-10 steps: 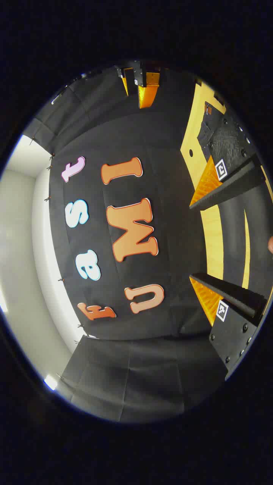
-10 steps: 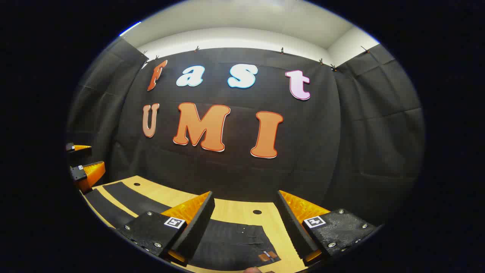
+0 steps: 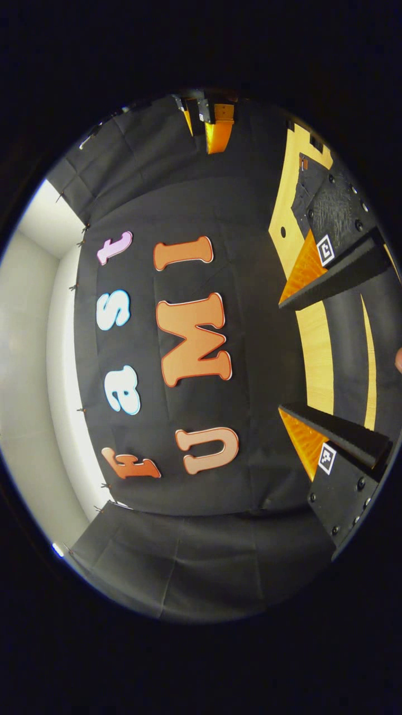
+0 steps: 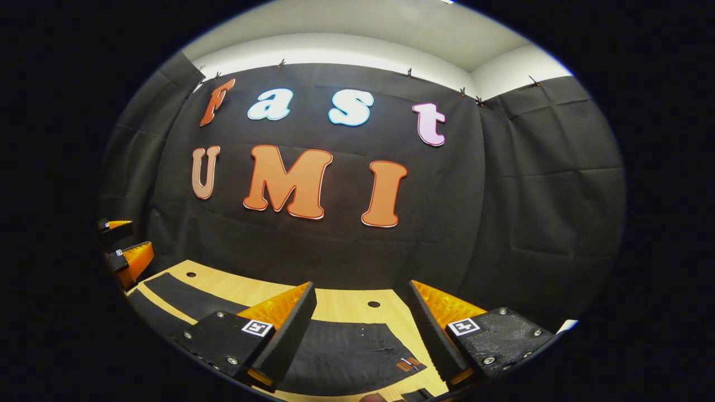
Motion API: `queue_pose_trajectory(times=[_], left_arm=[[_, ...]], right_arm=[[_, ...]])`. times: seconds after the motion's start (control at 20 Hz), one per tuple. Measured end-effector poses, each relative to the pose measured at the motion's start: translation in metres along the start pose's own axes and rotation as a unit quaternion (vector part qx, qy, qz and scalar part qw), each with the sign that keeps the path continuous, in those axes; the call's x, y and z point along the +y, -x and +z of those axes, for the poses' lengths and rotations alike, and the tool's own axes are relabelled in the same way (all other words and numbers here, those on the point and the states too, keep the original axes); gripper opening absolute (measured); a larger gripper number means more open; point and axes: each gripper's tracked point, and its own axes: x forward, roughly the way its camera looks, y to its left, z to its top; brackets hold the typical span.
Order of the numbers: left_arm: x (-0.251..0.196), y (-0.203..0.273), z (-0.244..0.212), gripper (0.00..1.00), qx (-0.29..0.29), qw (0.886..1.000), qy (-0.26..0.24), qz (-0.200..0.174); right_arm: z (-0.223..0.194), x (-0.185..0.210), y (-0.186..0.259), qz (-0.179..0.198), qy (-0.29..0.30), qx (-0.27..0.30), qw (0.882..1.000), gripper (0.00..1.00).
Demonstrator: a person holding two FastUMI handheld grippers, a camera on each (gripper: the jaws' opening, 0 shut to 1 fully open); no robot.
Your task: Grasp the waist and the cuffs of the jeans and fold them to make the two legs overlap; first hold the waist and fold one-third of the jeans toward the cuffs, then hold the cuffs and fold the remaining one-third in the same direction to finish folding.
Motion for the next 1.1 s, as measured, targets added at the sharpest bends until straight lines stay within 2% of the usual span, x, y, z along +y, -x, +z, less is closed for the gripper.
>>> queue_pose_trajectory(times=[0.15,0.45,0.65,0.75,0.9,1.1], left_arm=[[0.011,-0.005,-0.016,0.98,0.034,0.999,0.012,0.018],[0.039,-0.013,-0.001,0.99,0.028,0.996,0.009,0.085],[0.054,-0.018,-0.016,0.99,0.054,0.992,-0.001,0.118],[0.058,-0.018,-0.026,0.99,0.079,0.989,0.003,0.124],[0.077,-0.017,-0.041,0.99,0.106,0.983,0.005,0.147],[0.113,-0.009,-0.068,1.0,0.152,0.969,0.011,0.195]], right_arm=[[-0.014,-0.005,-0.005,0.004,0.003,0.016,1.0,1.0],[-0.031,-0.013,-0.037,0.026,-0.004,0.032,0.999,0.98],[-0.058,-0.028,-0.056,0.027,-0.01,0.062,0.998,0.98],[-0.078,-0.036,-0.064,0.024,-0.013,0.085,0.996,0.98],[-0.104,-0.048,-0.07,0.015,-0.024,0.122,0.992,0.98],[-0.139,-0.058,-0.079,0.011,-0.043,0.173,0.984,0.98]])
